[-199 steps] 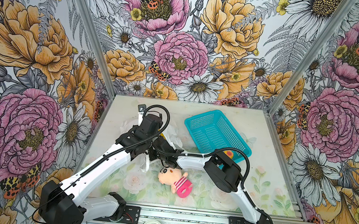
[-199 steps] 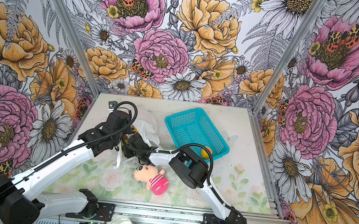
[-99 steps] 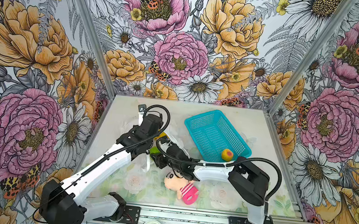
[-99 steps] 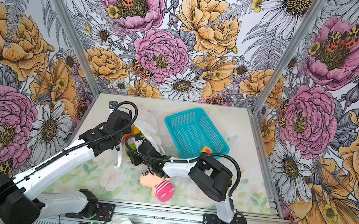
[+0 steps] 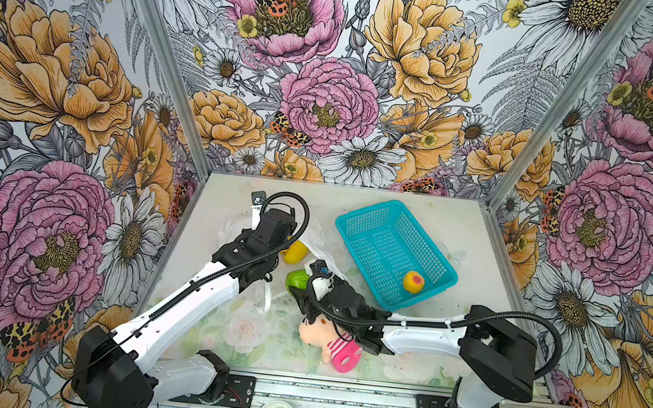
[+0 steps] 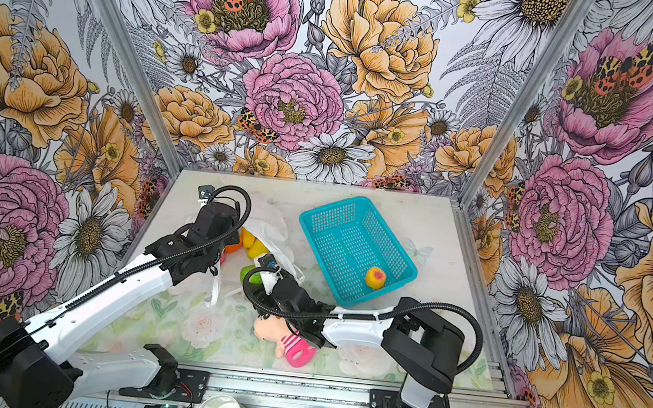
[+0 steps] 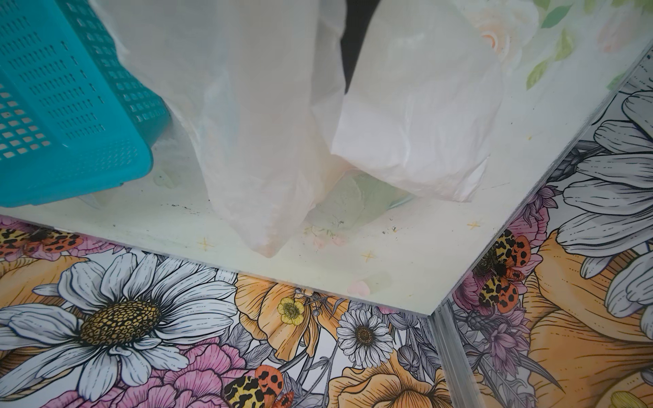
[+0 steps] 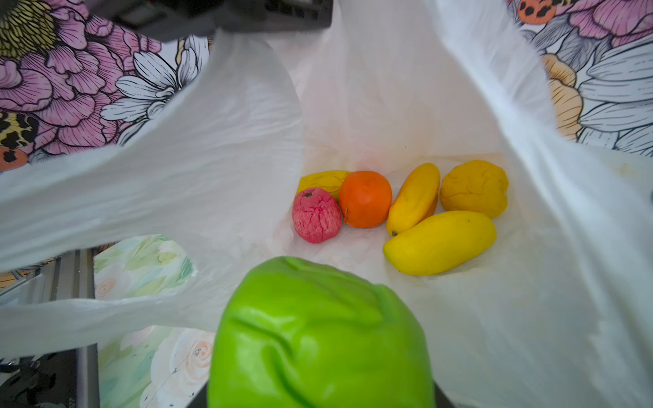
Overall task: Untie the knot of the plastic bag and take out the fruit
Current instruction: 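Carry the green fruit to the teal basket and open the right gripper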
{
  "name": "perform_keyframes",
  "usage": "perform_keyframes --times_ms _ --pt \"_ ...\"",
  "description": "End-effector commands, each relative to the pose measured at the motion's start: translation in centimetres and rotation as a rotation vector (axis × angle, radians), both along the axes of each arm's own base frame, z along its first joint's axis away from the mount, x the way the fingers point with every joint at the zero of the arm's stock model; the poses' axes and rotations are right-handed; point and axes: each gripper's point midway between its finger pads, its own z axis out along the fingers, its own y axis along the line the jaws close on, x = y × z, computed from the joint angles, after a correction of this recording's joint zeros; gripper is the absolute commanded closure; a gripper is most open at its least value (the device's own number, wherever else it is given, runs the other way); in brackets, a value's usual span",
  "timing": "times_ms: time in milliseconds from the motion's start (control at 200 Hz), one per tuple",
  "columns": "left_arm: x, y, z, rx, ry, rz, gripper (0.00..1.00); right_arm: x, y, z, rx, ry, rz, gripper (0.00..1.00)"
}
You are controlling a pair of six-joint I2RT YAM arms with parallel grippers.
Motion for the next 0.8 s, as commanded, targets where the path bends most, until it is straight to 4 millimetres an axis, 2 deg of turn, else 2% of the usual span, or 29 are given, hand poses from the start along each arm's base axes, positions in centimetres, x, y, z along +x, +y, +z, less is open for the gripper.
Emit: perform_keyframes --times_ms 0,240,335,415,505,610,685,705,795 --pt "0.0 0.5 0.2 0.002 -0.014 0.017 1.00 -0.1 -2.1 5.5 0.107 -0.133 -0.056 0.69" --pt "0.2 0.5 -0.1 0.001 -0.006 0.017 1.00 -0.7 -7.6 10.5 0.177 -0.248 -0.156 0.71" --pt "0.1 0.4 0.2 -0.009 -0.012 0.010 1.00 0.0 -10.8 11.9 0.170 -0.288 -0.270 0.72" --pt "0.0 0.5 0.2 -0.011 -0.015 0.011 1.00 1.7 -14.1 12.2 0.166 -0.285 -0.416 0.75" --pt "0.0 0.4 0.2 -0.014 -0.015 0.009 1.00 5.1 -18.7 10.5 0.139 -0.190 -0.639 0.78" --pt "0.0 0.4 0.3 -0.010 -0.016 0.010 1.00 7.9 -22.4 7.5 0.111 -0.088 -0.767 0.80" --pt "-0.1 0.5 0.4 -0.012 -0.020 0.009 1.00 9.1 -23.8 5.7 0.096 -0.034 -0.808 0.80" --pt "-0.2 0.5 0.5 -0.015 -0.023 0.009 1.00 9.9 -25.0 5.3 0.097 -0.022 -0.844 0.80" --pt "-0.2 0.6 0.5 -0.013 -0.025 0.014 1.00 11.5 -26.0 2.8 0.094 0.058 -0.872 0.79"
